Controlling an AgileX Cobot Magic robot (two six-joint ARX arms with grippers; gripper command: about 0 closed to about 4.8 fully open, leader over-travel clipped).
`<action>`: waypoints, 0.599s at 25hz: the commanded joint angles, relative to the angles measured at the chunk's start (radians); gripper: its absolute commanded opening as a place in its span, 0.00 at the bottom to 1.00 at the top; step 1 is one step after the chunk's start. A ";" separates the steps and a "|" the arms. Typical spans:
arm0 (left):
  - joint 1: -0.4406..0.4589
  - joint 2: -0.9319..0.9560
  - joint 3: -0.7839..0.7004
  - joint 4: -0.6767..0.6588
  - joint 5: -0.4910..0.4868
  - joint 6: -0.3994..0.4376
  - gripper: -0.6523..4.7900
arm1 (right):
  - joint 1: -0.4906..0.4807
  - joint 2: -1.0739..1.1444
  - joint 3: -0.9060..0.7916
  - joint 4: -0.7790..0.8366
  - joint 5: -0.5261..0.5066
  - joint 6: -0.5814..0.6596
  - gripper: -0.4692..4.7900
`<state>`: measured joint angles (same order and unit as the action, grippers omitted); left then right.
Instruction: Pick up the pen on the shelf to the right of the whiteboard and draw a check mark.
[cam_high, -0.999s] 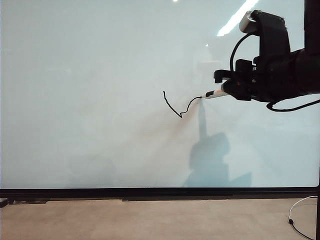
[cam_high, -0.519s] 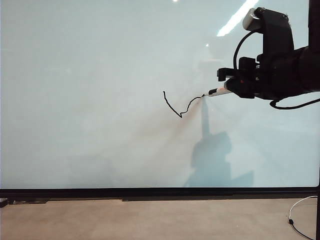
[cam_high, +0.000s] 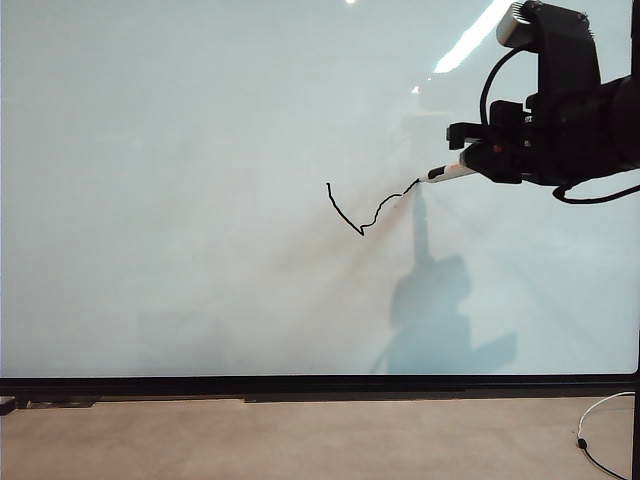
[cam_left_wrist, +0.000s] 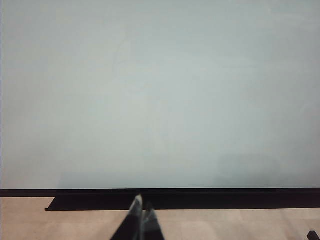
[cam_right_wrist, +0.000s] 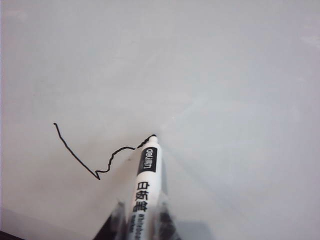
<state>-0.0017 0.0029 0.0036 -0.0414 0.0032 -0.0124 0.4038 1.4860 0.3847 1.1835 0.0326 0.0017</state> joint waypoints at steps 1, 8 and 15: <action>0.000 0.000 0.003 0.013 0.000 0.005 0.11 | -0.010 -0.012 0.003 0.017 0.010 -0.008 0.07; 0.000 0.000 0.003 0.013 0.000 0.005 0.11 | -0.019 -0.026 0.003 0.014 0.006 -0.012 0.07; 0.000 0.000 0.003 0.013 0.000 0.005 0.11 | -0.032 -0.058 0.003 -0.013 0.005 -0.028 0.07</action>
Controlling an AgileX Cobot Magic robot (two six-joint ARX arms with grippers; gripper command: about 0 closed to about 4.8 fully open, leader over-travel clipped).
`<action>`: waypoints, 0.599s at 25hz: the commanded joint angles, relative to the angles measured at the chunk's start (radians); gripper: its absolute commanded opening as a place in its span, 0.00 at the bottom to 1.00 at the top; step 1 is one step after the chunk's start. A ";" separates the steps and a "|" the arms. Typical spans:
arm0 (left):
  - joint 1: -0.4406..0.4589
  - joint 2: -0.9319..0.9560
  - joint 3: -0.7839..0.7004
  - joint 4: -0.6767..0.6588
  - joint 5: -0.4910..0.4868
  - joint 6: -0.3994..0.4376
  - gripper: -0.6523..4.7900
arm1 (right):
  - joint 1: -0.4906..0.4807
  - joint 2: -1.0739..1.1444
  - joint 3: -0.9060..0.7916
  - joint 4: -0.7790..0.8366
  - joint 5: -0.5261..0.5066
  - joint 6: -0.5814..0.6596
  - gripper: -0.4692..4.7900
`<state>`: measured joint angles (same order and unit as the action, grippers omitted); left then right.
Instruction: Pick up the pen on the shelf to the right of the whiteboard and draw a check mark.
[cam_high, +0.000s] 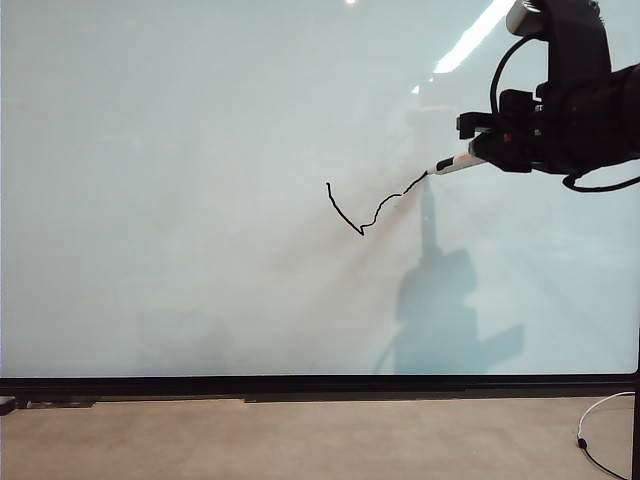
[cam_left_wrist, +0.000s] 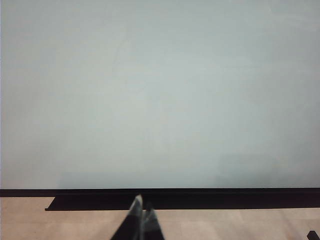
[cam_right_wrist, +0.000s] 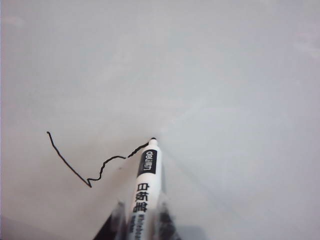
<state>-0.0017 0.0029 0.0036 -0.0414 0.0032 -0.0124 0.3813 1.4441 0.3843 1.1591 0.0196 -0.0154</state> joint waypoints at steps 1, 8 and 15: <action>0.000 0.000 0.003 0.013 0.000 0.005 0.11 | -0.012 -0.021 0.003 0.007 0.014 -0.011 0.07; 0.000 0.000 0.003 0.013 0.000 0.005 0.11 | -0.037 -0.067 0.003 -0.035 0.003 -0.019 0.07; 0.000 0.000 0.003 0.013 0.000 0.005 0.11 | -0.039 -0.104 0.000 -0.064 0.004 -0.034 0.07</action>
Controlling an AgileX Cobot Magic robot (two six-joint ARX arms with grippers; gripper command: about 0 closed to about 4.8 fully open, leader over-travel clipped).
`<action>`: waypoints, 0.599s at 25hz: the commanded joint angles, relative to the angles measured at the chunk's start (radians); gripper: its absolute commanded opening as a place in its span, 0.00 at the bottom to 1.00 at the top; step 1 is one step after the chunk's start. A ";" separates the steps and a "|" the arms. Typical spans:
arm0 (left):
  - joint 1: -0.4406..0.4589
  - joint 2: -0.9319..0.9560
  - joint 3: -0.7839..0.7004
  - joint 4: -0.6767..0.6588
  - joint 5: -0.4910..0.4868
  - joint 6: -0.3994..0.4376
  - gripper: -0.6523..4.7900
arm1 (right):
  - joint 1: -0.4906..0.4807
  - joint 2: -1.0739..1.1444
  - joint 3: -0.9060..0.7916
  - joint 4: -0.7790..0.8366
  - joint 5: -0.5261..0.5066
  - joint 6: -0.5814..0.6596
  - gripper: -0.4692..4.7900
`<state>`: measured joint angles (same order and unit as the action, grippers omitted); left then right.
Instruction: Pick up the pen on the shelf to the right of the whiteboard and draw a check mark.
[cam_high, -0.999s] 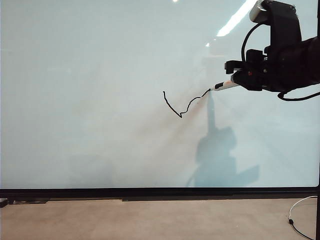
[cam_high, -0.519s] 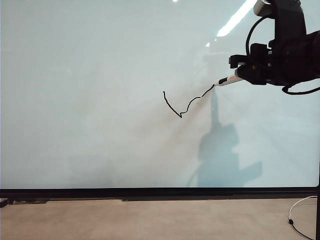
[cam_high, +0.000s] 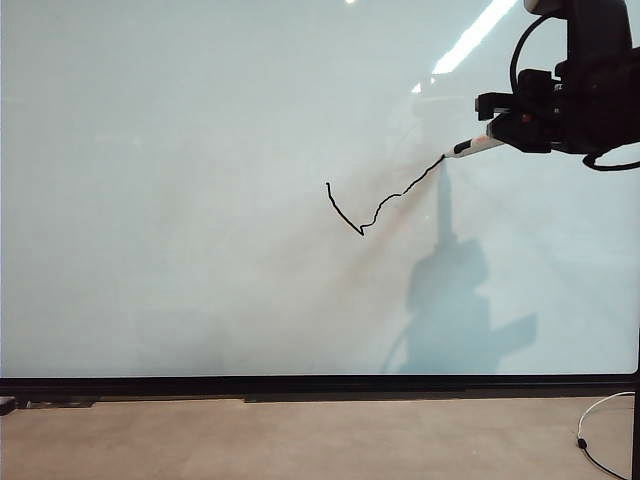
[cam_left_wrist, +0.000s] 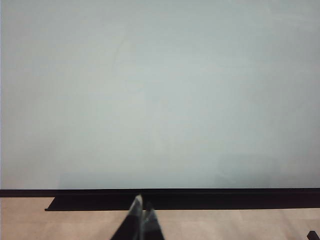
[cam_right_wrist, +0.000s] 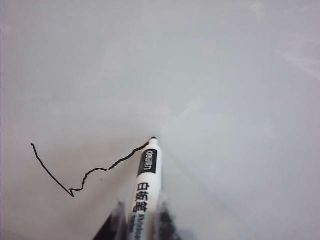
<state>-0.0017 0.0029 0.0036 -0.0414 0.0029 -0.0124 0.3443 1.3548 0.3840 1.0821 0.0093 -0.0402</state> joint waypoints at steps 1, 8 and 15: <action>0.000 0.000 0.003 0.013 0.001 0.005 0.11 | -0.002 -0.015 0.000 0.014 0.014 -0.010 0.07; 0.000 0.000 0.003 0.013 0.001 0.005 0.11 | 0.002 -0.017 -0.012 0.018 0.014 -0.003 0.07; 0.000 0.000 0.003 0.012 0.000 0.005 0.11 | 0.014 -0.103 -0.103 0.046 0.018 0.005 0.07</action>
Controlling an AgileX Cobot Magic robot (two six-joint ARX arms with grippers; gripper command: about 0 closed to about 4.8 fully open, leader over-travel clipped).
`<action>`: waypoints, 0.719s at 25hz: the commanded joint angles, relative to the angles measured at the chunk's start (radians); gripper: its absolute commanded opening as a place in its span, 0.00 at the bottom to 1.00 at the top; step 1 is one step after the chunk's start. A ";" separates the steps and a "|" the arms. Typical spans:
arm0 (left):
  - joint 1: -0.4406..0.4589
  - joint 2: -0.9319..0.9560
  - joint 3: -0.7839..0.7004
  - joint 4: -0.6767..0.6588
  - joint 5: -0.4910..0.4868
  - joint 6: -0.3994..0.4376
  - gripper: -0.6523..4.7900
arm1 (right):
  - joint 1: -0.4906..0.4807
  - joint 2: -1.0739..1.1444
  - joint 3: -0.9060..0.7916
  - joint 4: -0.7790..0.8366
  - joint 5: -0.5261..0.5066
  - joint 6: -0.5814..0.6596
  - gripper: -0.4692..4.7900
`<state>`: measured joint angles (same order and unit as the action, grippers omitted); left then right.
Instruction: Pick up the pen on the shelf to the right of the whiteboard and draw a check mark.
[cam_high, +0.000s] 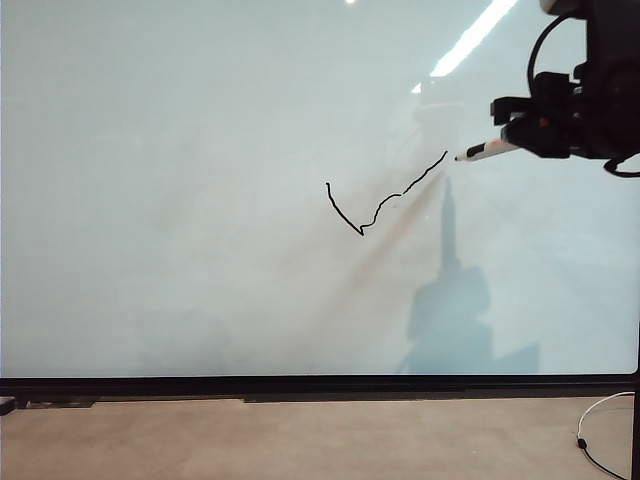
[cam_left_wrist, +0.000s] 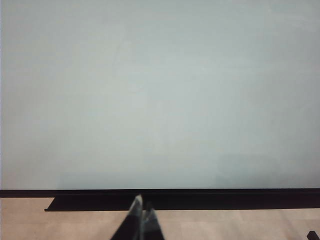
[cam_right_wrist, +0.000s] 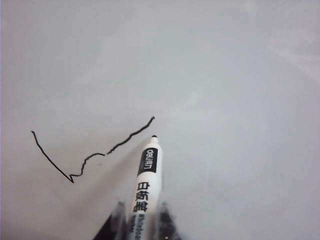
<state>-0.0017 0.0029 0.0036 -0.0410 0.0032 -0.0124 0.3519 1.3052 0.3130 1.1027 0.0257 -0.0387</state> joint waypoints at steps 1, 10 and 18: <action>0.000 0.000 0.003 0.012 0.000 0.005 0.11 | 0.006 -0.069 -0.042 0.023 0.002 -0.002 0.07; 0.000 0.000 0.003 0.012 0.000 0.005 0.11 | 0.006 -0.238 -0.161 -0.010 0.006 -0.018 0.07; 0.000 0.000 0.003 0.012 0.000 0.005 0.11 | 0.006 -0.329 -0.249 -0.006 0.006 -0.023 0.07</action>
<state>-0.0017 0.0029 0.0036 -0.0414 0.0029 -0.0124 0.3573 0.9878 0.0715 1.0821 0.0273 -0.0586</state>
